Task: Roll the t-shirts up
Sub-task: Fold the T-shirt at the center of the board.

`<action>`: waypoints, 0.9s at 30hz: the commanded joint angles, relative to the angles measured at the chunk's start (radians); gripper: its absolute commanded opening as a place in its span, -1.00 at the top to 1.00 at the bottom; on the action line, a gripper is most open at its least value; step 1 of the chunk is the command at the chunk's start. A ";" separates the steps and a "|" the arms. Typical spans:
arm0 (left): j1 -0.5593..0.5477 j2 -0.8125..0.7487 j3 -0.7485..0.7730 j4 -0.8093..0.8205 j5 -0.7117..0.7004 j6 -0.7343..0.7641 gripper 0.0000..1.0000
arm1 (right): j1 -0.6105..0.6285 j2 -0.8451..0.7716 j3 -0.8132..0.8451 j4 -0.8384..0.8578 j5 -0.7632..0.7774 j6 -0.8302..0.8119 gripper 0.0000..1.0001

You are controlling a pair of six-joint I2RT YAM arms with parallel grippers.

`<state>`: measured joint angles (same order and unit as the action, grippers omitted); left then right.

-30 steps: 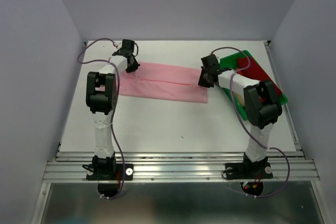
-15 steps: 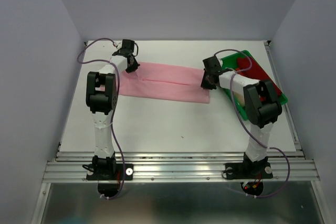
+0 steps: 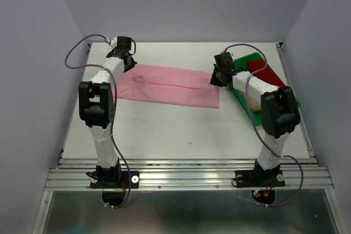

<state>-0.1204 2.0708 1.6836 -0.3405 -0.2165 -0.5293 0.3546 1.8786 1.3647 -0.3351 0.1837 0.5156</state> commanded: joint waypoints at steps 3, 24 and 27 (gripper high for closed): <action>0.022 -0.149 -0.108 0.023 -0.047 -0.008 1.00 | -0.006 -0.003 0.025 0.005 -0.013 -0.009 0.98; -0.021 0.035 -0.039 0.021 0.103 -0.043 1.00 | -0.006 -0.021 0.013 0.011 -0.012 -0.003 0.97; -0.025 0.074 0.019 0.024 0.120 -0.046 1.00 | -0.006 -0.019 0.013 0.011 -0.009 -0.008 0.97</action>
<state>-0.1371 2.1349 1.6089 -0.3294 -0.1192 -0.5674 0.3546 1.8786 1.3655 -0.3367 0.1715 0.5159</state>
